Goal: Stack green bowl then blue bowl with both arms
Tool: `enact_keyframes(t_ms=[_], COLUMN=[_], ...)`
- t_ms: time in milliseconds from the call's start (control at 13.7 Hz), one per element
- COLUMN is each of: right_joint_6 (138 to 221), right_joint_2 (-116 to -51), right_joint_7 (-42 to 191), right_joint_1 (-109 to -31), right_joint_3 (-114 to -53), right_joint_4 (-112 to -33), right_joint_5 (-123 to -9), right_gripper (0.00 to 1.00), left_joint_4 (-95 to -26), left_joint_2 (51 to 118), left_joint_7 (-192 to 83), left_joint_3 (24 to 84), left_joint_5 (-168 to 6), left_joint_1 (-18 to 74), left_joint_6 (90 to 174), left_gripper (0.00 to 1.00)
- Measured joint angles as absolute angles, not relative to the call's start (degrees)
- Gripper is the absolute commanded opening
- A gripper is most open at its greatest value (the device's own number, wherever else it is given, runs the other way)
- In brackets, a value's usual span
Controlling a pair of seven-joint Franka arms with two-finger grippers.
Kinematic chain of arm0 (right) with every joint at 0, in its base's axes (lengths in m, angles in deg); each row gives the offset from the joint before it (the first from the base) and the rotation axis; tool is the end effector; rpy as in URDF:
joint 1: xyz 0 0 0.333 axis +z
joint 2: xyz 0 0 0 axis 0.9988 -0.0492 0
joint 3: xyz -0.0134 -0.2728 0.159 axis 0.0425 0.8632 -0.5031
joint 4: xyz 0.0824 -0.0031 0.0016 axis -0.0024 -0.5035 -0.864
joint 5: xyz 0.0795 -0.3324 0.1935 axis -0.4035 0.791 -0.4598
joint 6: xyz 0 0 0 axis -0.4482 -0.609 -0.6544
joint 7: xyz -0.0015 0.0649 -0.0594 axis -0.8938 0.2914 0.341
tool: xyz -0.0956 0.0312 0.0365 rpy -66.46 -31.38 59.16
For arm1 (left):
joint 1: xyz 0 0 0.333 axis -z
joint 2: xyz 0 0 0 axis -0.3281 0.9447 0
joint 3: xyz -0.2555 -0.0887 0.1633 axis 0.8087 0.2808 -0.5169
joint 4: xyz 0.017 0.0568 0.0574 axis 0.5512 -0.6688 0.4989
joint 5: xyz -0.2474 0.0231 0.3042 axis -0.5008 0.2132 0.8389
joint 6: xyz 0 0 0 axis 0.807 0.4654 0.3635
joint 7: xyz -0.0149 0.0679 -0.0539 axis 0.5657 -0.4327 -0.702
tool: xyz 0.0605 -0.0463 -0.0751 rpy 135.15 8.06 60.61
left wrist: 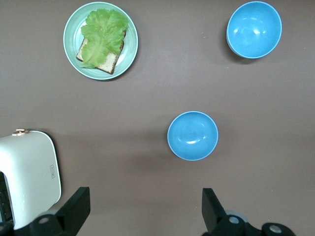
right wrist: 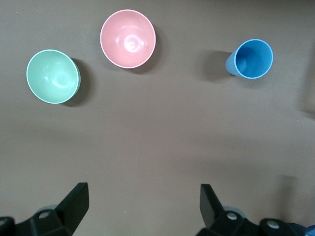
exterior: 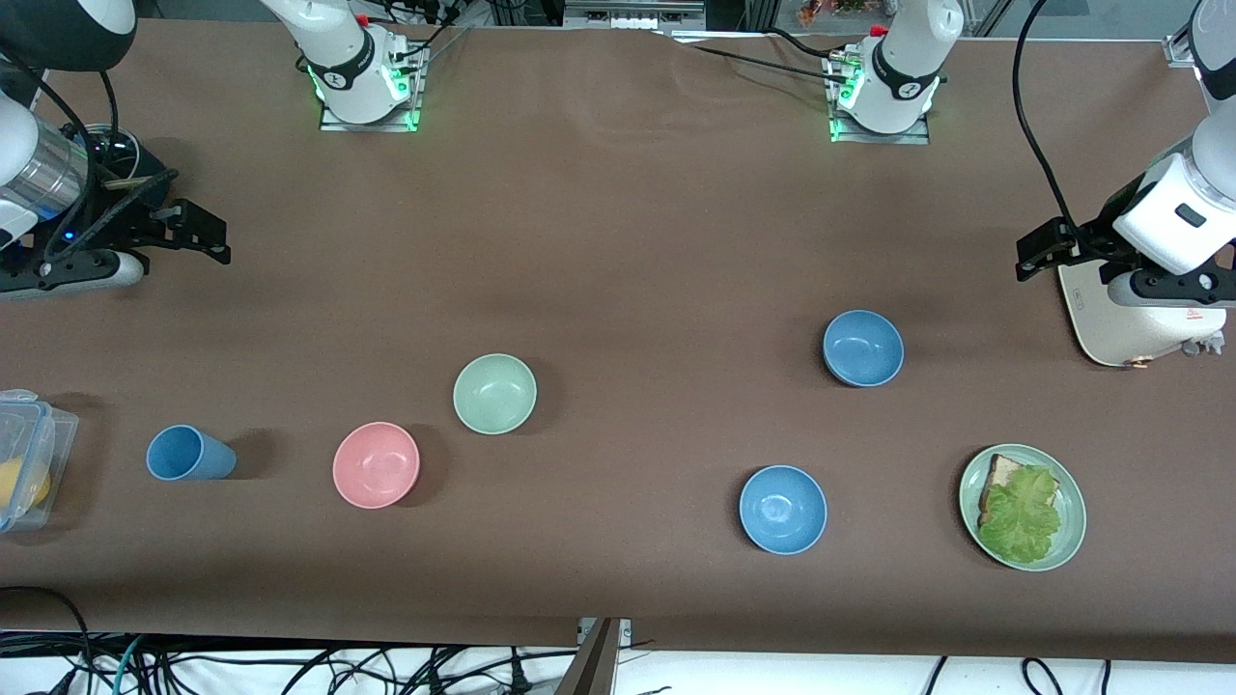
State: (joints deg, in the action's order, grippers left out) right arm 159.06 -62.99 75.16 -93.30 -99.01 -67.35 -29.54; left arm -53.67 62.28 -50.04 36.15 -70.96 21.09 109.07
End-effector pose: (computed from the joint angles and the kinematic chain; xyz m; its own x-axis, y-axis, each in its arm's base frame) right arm 0.5737 0.0399 0.5711 0.9885 0.1478 -0.0322 0.1473 -0.9889 -0.0187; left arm 0.5750 -0.0230 0.5756 0.9993 -0.0069 -0.0377 -0.0074 -0.9999 -0.0128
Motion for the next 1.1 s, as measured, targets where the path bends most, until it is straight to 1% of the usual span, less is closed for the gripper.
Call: enact_keyframes(t_ms=[439,732,1098], right_joint_6=[159.1,159.0,159.0], right_joint_2=[-63.0,-63.0,-64.0], right_joint_7=[75.2,75.2,75.2], right_joint_1=[-93.3,-93.3,-93.4], right_joint_3=[-98.7,-98.4,-97.6], right_joint_4=[-66.7,-63.3,-63.3], right_joint_5=[-29.5,-29.5,-29.5], right_gripper=[1.0,1.0,1.0], left_joint_4=[-53.6,-53.6,-53.6], left_joint_2=[62.3,62.3,62.3], left_joint_7=[-50.0,-50.0,-50.0], left_joint_3=[36.2,36.2,36.2], left_joint_5=[-71.0,-71.0,-71.0], left_joint_1=[21.1,21.1,21.1], left_joint_6=[109.1,109.1,109.1], left_gripper=[1.0,1.0,1.0])
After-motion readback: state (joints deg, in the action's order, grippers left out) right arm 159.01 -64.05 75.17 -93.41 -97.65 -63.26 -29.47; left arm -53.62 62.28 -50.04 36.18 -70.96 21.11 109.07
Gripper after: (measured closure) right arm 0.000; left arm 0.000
